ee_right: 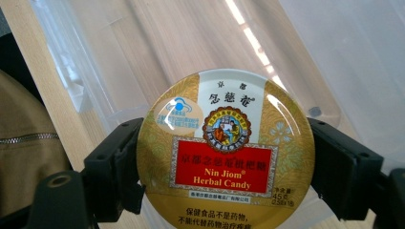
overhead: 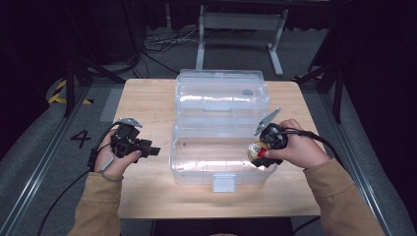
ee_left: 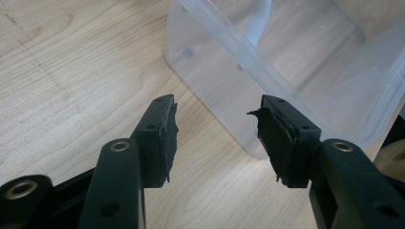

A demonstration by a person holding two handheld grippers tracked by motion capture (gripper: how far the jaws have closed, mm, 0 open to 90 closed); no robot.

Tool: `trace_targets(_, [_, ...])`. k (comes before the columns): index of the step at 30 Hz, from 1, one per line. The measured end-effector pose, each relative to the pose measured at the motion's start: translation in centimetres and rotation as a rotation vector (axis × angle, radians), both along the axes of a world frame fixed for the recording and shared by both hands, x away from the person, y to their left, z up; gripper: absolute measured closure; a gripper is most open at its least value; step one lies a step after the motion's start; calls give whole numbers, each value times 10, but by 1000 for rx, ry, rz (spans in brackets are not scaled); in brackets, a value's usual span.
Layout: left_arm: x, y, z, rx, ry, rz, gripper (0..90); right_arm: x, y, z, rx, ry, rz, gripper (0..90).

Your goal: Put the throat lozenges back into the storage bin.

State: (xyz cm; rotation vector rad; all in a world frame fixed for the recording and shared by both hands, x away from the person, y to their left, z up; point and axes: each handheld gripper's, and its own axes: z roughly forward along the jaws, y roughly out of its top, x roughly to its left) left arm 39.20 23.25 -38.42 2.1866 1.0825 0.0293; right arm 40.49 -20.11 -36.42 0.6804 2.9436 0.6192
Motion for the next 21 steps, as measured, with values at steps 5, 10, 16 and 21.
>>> trace_targets(5, [0, 0, 0, 2, 0, 0, 484, -1, 3, -8, -17, 7, -7, 202])
trace_targets(10, [0, 0, 0, 2, 0, 0, 484, -1, 6, -13, -30, 12, -10, 202])
trace_targets(16, [0, 1, 0, 1, -1, 1, 484, 0, 11, -21, -59, 25, -33, 201])
trace_targets(21, [0, 1, -1, 0, 1, 1, 484, 0, 12, -25, -66, 38, -52, 201])
